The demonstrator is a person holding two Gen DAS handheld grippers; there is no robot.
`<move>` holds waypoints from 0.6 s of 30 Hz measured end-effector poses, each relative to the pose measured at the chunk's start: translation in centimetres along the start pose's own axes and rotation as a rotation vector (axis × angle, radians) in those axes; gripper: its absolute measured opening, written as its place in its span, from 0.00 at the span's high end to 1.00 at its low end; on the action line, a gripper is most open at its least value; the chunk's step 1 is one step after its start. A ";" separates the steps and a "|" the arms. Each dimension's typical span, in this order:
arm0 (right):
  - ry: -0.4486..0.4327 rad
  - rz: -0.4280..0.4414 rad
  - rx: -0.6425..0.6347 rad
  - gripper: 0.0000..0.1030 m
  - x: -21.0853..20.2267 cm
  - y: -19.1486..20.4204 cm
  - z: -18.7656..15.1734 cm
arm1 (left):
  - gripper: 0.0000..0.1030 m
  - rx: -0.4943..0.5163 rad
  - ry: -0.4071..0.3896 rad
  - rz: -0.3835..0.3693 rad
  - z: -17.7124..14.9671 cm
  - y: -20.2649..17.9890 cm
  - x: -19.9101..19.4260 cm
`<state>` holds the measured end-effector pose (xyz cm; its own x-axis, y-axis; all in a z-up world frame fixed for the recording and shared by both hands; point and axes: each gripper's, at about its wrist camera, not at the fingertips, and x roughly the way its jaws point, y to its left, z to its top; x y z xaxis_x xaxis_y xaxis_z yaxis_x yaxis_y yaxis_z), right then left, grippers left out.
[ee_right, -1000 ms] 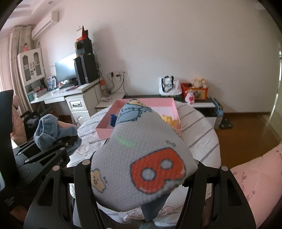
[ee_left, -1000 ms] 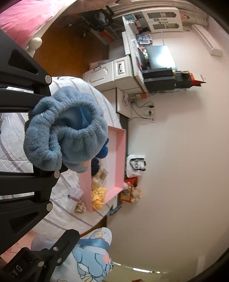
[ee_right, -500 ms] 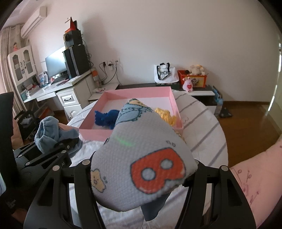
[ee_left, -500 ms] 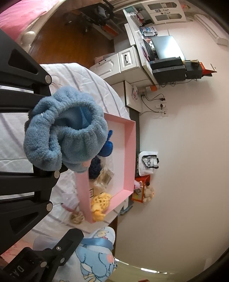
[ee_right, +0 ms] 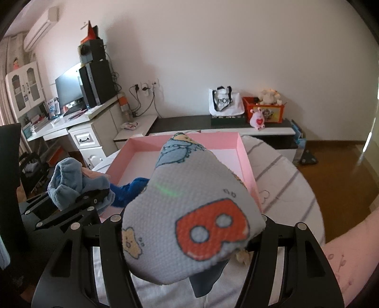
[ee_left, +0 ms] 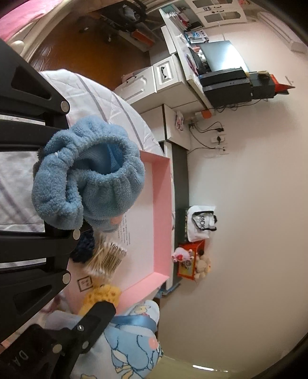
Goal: Organize soft objects
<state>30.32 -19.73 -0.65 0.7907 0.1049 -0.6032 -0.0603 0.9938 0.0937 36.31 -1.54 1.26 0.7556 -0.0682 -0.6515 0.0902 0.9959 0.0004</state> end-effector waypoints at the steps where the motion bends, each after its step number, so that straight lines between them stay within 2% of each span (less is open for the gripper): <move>1: 0.008 -0.002 0.000 0.42 0.6 -0.1 0.2 | 0.79 0.001 0.011 -0.006 0.5 0.0 1.1; 8: 0.047 -0.026 -0.006 0.42 4.5 -0.2 0.8 | 0.78 0.000 0.072 -0.029 4.0 0.7 7.4; 12: 0.072 -0.016 0.002 0.37 5.5 -0.3 0.5 | 0.73 -0.004 0.096 -0.038 5.6 1.3 10.2; 13: 0.073 -0.017 0.004 0.36 5.5 -0.4 0.4 | 0.69 -0.005 0.094 -0.039 6.0 1.3 10.6; 17: 0.045 -0.047 0.021 0.28 4.9 -0.9 0.6 | 0.38 -0.013 0.078 0.001 6.0 1.9 11.0; 18: 0.033 -0.047 0.030 0.23 4.6 -1.0 0.6 | 0.37 -0.019 0.081 0.003 6.0 1.9 11.3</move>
<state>34.41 -20.22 -3.07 0.7717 0.0596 -0.6332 -0.0044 0.9961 0.0883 48.94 -0.78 -1.52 0.7009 -0.0609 -0.7107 0.0748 0.9971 -0.0117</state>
